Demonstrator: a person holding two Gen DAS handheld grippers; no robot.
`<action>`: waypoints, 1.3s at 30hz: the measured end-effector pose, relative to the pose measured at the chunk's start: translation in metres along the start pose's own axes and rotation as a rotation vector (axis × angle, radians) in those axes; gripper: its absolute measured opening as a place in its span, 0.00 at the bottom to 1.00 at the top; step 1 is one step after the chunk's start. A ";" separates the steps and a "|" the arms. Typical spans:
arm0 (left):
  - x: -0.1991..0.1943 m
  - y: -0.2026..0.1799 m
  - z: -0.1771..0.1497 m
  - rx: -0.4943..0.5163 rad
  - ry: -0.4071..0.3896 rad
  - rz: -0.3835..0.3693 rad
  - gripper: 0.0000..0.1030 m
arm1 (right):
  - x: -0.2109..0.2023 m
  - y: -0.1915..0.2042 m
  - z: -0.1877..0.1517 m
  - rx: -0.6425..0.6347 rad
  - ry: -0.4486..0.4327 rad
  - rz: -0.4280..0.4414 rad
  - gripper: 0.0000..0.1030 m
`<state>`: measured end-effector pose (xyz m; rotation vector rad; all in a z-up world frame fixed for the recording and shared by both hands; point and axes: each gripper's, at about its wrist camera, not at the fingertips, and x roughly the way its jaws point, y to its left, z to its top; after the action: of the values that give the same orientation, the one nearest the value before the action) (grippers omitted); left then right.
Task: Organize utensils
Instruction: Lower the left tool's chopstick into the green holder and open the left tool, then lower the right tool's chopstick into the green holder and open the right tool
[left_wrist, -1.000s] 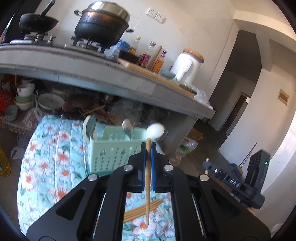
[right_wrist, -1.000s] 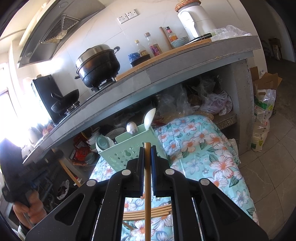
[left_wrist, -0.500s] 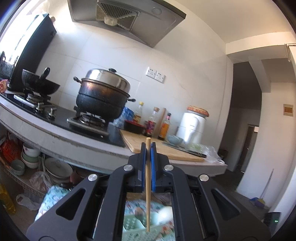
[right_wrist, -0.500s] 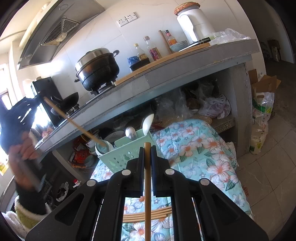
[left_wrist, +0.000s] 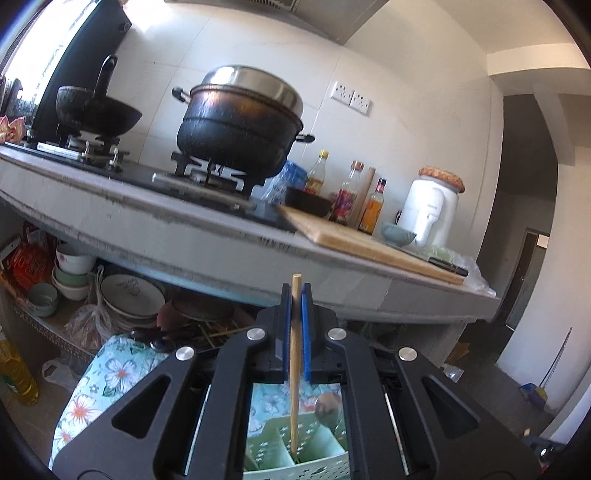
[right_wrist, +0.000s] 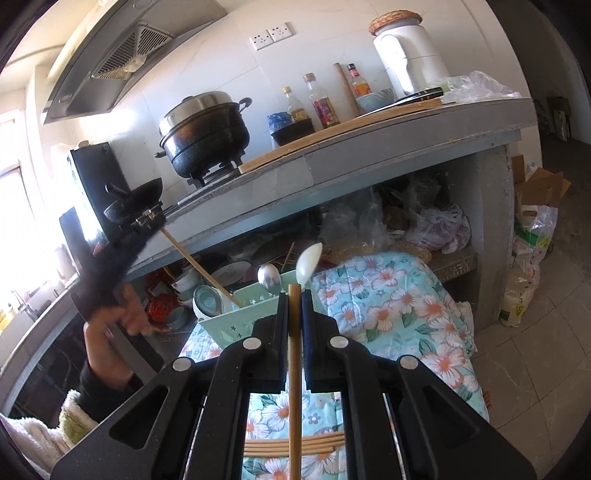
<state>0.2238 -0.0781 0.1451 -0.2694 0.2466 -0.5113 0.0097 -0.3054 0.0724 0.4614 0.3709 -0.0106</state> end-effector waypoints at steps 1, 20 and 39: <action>0.001 0.002 -0.003 -0.002 0.008 0.000 0.04 | 0.003 0.002 0.004 -0.003 0.002 0.012 0.07; -0.066 0.025 -0.027 0.015 0.045 0.048 0.71 | 0.063 0.079 0.109 -0.154 -0.198 0.176 0.07; -0.128 0.060 -0.092 0.060 0.209 0.221 0.88 | 0.205 0.101 0.136 -0.170 -0.271 -0.014 0.07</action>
<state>0.1150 0.0199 0.0612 -0.1276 0.4580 -0.3274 0.2573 -0.2589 0.1567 0.2838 0.1076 -0.0536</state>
